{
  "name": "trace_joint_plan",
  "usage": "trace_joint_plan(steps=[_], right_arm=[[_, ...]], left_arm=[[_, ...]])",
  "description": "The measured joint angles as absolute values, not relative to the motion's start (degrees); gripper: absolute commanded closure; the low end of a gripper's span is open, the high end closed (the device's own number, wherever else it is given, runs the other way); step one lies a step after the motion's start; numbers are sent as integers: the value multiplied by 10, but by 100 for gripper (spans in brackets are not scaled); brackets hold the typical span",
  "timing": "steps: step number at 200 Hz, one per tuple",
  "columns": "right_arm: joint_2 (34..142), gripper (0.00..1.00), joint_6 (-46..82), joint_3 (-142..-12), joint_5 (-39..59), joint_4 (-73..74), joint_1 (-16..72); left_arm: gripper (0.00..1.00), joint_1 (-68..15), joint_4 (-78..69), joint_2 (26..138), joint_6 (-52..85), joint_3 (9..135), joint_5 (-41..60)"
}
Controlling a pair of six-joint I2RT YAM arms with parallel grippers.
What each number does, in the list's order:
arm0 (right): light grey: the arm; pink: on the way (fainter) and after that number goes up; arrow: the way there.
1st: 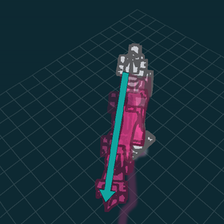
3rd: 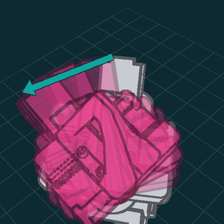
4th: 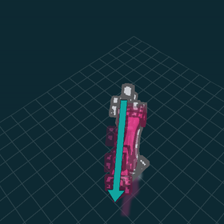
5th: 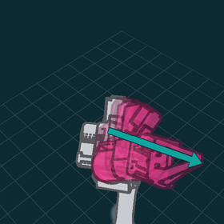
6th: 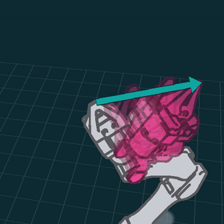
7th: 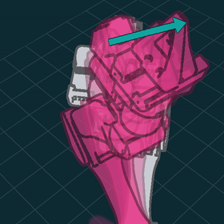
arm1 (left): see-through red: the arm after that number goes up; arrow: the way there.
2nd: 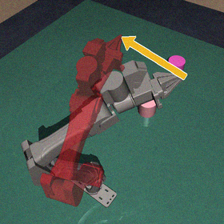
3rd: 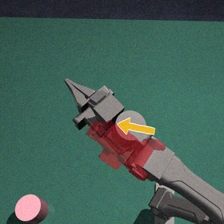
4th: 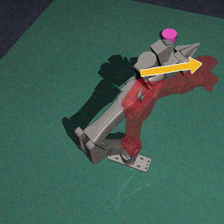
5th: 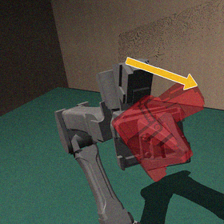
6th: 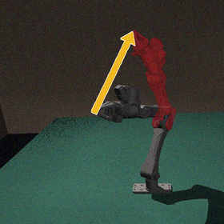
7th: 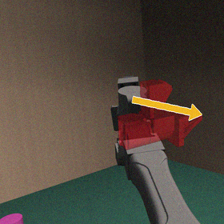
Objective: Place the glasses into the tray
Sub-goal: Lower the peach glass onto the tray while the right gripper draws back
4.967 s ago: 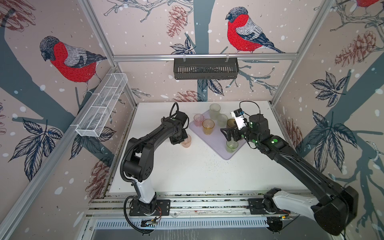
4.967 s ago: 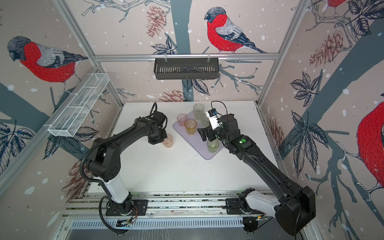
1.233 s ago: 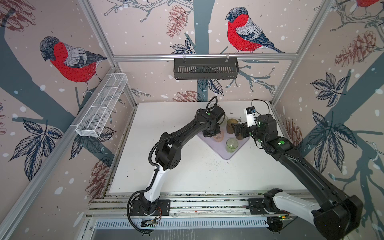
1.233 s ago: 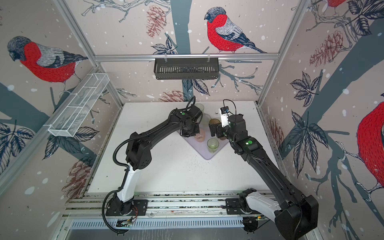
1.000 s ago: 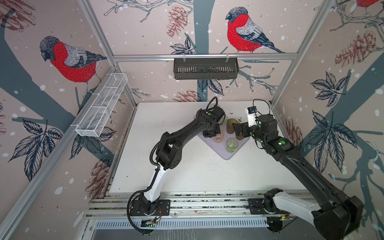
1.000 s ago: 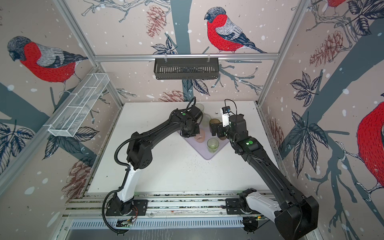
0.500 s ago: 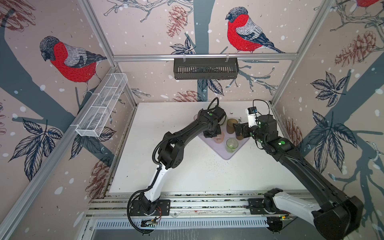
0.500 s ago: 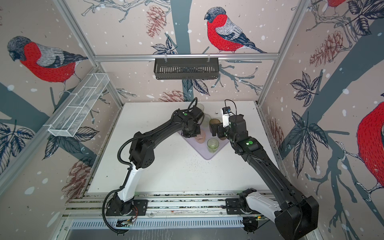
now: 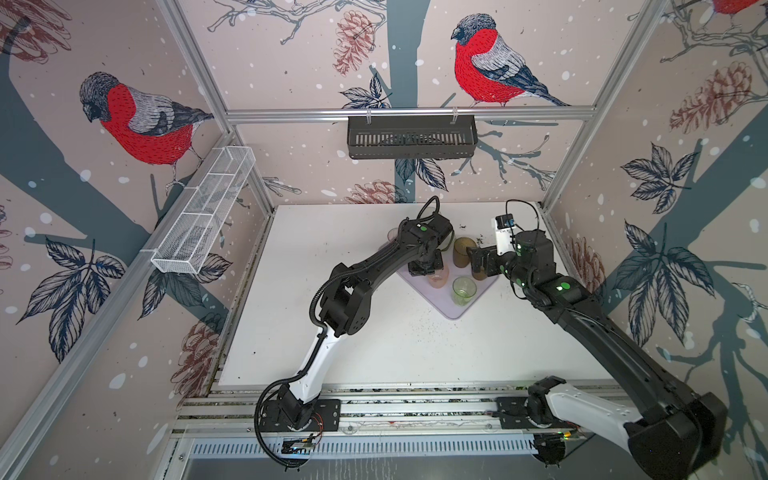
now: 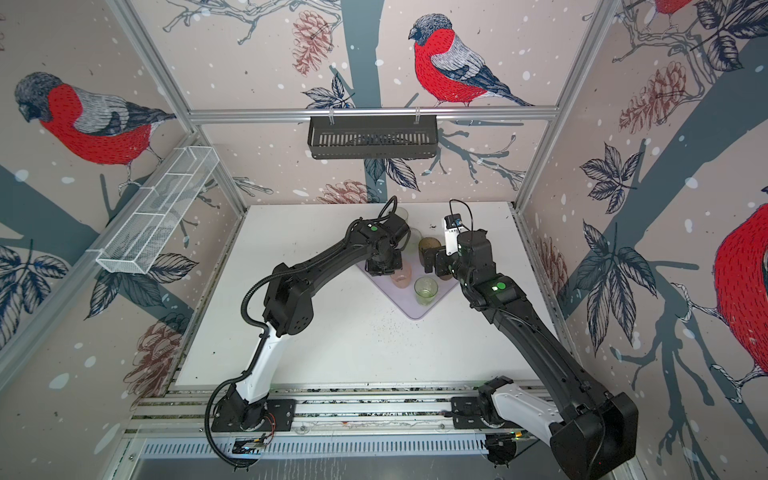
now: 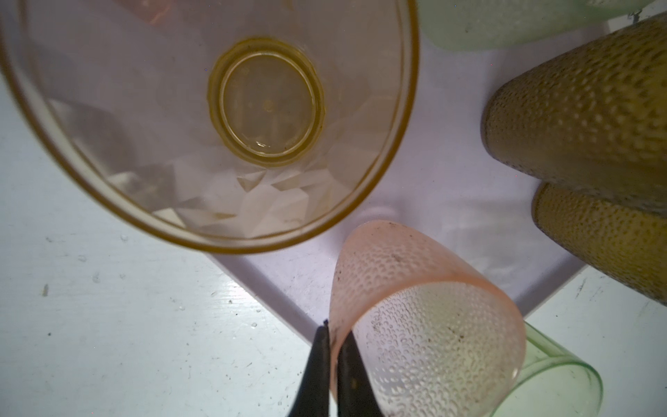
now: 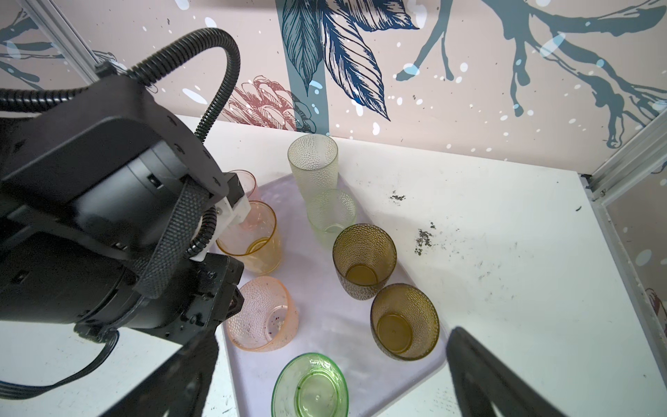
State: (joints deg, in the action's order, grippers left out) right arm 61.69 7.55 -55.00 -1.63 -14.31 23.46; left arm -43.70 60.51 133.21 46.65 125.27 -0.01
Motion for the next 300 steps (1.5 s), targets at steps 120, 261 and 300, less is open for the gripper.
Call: trace_joint_plan(steps=[120,261,300], right_arm=[[613,1,76,-543,-19,-141,235],[611,0,76,-541,-21,-140,236],[609,0,76,-541,-21,-136,236]], left_arm=[[100,-438,606,1346,467,1266,12],[94,-438,606,1350,467,1272,13],[93,-439,606,1351,467,1272,13]])
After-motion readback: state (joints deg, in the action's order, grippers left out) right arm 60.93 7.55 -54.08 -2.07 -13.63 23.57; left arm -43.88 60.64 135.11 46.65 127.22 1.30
